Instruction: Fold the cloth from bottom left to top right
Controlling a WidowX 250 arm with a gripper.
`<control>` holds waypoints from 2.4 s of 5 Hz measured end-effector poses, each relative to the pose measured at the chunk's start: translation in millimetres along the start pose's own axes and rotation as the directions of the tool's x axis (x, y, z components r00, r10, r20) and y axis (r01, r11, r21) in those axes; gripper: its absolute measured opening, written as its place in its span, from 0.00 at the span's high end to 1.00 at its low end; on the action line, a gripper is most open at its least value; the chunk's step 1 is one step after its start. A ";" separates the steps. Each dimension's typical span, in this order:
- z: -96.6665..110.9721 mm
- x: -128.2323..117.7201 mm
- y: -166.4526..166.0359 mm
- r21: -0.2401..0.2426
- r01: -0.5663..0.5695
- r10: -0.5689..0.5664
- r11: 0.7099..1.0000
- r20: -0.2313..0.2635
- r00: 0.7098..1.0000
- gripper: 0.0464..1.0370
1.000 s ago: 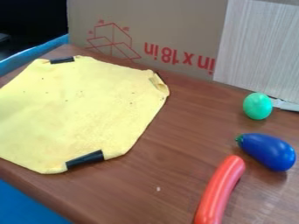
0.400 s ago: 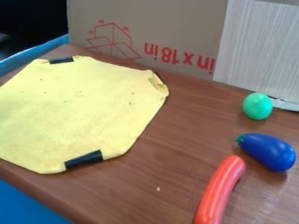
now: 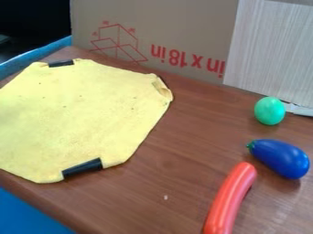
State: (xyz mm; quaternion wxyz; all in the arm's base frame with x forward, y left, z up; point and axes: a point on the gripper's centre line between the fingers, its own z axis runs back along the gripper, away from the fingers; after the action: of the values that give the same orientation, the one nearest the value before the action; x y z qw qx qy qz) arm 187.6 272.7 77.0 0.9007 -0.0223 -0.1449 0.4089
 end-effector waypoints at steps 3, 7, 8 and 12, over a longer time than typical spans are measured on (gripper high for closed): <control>21.3 36.4 -90.0 -0.054 -0.061 0.061 0.997 0.009 0.998 0.99; 5.7 35.9 -214.2 -0.060 -0.088 0.083 0.994 -0.081 0.993 0.99; 3.0 28.7 -230.1 -0.067 -0.084 0.078 0.994 -0.090 0.993 0.99; -21.6 22.2 -299.0 -0.048 -0.116 0.112 0.992 -0.086 0.990 0.97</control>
State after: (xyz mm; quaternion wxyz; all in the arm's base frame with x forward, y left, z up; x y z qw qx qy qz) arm 425.7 92.2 109.2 0.8802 -0.0713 -0.1165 0.4545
